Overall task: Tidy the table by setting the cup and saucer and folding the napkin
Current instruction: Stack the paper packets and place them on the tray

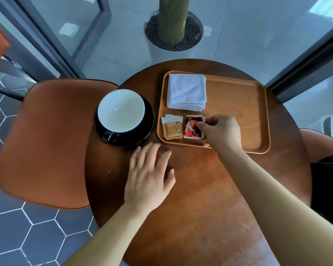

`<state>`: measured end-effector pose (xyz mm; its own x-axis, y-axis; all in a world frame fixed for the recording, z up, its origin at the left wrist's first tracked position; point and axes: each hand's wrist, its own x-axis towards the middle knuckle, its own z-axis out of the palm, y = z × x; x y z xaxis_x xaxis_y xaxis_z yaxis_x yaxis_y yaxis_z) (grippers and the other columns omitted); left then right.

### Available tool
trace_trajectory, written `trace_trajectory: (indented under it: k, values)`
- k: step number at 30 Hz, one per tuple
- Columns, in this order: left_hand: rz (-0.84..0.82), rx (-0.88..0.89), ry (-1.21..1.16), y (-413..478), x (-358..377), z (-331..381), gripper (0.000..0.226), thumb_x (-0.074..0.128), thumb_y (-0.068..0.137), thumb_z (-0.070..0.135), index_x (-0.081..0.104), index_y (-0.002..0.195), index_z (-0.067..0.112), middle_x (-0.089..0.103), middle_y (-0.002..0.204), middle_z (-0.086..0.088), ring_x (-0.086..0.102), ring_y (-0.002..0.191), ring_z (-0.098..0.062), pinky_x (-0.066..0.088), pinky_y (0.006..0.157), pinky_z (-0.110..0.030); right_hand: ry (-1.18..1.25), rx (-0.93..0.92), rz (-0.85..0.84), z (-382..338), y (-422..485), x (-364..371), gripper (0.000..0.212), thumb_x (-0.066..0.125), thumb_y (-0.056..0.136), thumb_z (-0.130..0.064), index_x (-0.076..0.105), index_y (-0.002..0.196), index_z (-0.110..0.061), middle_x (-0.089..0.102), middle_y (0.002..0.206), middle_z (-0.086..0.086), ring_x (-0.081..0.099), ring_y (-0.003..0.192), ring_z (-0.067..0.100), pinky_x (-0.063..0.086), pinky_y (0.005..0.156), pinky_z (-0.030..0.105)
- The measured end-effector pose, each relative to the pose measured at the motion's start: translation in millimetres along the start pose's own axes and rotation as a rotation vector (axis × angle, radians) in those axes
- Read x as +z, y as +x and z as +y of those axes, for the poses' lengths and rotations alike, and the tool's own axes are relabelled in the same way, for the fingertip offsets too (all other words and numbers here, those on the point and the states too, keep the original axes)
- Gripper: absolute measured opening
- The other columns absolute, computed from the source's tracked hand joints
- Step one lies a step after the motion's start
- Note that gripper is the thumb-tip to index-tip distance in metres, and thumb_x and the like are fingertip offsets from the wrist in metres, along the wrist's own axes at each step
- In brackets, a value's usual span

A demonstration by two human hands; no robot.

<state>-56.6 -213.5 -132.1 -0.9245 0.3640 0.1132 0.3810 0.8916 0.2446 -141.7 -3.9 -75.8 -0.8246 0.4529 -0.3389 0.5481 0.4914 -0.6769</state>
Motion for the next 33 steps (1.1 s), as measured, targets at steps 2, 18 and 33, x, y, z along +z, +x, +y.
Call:
trace_trajectory:
  k: [2, 18, 33]
  values:
    - [-0.002, -0.007, 0.001, 0.2, 0.0, 0.3, 0.041, 0.05, 0.096, 0.038, 0.058, 0.13, 0.018, 0.053, 0.14, -0.015, 0.044, 0.138, -0.031, 0.029, 0.118, -0.052, -0.04, -0.028, -0.038, 1.3, -0.7, -0.7, 0.008, 0.072, 0.085, -0.028, 0.074, 0.082, -0.021, 0.074, 0.073, -0.001, 0.072, 0.063, 0.023, 0.061, 0.066, 0.044]
    - [0.132, 0.102, -0.107, 28.1, -13.9, 14.8, 0.035, 0.055, 0.096, 0.026, 0.065, 0.125, 0.009, 0.057, 0.135, -0.014, 0.052, 0.129, -0.029, 0.045, 0.105, -0.042, -0.436, -0.812, -0.166, -20.2, 7.8, 2.8, 0.028, 0.064, 0.094, -0.025, 0.07, 0.121, -0.025, 0.066, 0.123, -0.011, 0.051, 0.108, 0.02, 0.053, 0.074, 0.037]
    - [0.027, -0.034, -0.118, 32.4, -13.1, 12.0, 0.043, 0.055, 0.095, 0.03, 0.058, 0.134, 0.011, 0.053, 0.141, -0.016, 0.044, 0.138, -0.03, 0.039, 0.114, -0.044, -0.527, -0.708, -0.232, -28.7, 15.6, 20.4, 0.046, 0.072, 0.087, -0.028, 0.061, 0.131, -0.028, 0.061, 0.122, -0.009, 0.044, 0.114, 0.019, 0.047, 0.078, 0.035]
